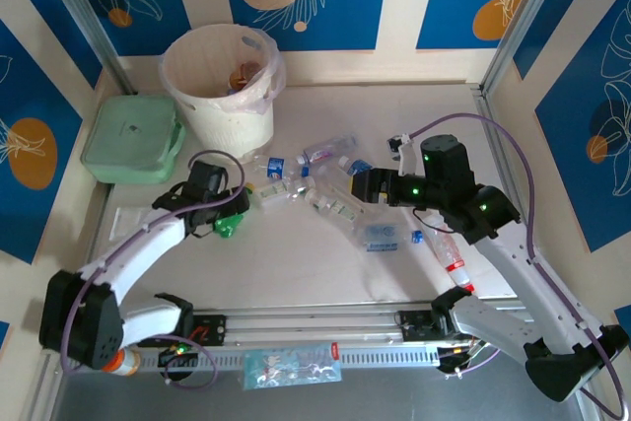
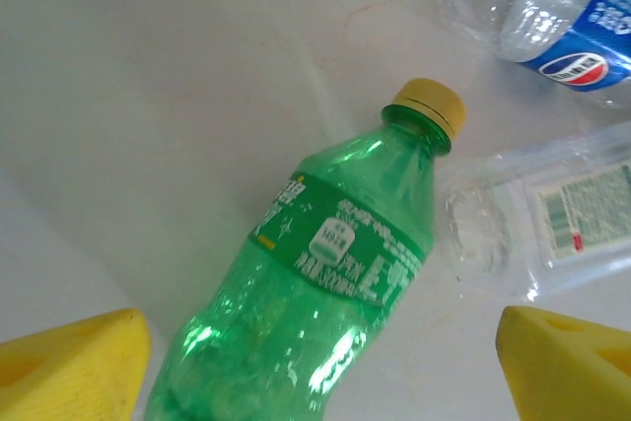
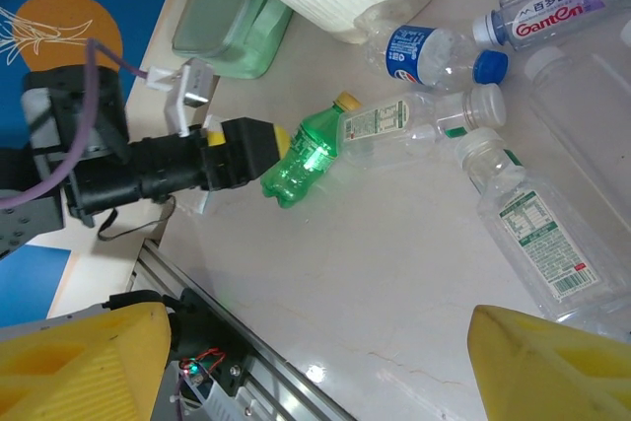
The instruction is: Put the plastic bottles in the bin
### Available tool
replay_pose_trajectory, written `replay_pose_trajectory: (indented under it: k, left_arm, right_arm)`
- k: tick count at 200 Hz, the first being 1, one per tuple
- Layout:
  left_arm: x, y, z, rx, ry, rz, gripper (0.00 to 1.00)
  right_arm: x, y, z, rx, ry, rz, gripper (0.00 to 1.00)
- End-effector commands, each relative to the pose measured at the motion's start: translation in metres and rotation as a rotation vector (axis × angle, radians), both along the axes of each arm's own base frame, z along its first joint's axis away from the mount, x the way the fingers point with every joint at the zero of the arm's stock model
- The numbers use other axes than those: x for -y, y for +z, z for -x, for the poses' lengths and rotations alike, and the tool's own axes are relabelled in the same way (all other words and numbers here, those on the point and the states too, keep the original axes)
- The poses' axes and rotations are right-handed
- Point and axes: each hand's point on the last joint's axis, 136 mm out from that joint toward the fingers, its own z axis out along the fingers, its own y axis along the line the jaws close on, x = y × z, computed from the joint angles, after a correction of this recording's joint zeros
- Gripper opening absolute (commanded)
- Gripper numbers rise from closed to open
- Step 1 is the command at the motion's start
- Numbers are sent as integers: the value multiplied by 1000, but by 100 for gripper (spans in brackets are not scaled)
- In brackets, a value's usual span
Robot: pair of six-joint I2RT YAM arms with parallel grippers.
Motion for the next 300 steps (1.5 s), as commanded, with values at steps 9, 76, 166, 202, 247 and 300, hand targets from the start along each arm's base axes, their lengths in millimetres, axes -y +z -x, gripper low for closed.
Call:
replay_pose_trajectory:
  k: [9, 76, 166, 202, 247, 300]
  left_arm:
    - [1, -17, -6, -7, 52, 44, 88]
    - [2, -45, -6, -75, 60, 33, 88]
    - [18, -73, 3, -152, 49, 122, 69]
    - [19, -68, 5, -140, 53, 143, 55]
    - [17, -52, 11, -100, 63, 172, 45]
    - [17, -4, 19, 2, 28, 208, 45]
  right_arm:
    - [0, 6, 3, 9, 2, -7, 80]
    - [-6, 0, 0, -2, 29, -11, 80]
    - [-5, -9, 1, -15, 24, -7, 80]
    - [-5, -6, 0, -7, 19, -8, 80]
    - [-5, -1, -1, 6, 17, -12, 80]
    - [-5, 3, -1, 11, 17, -18, 80]
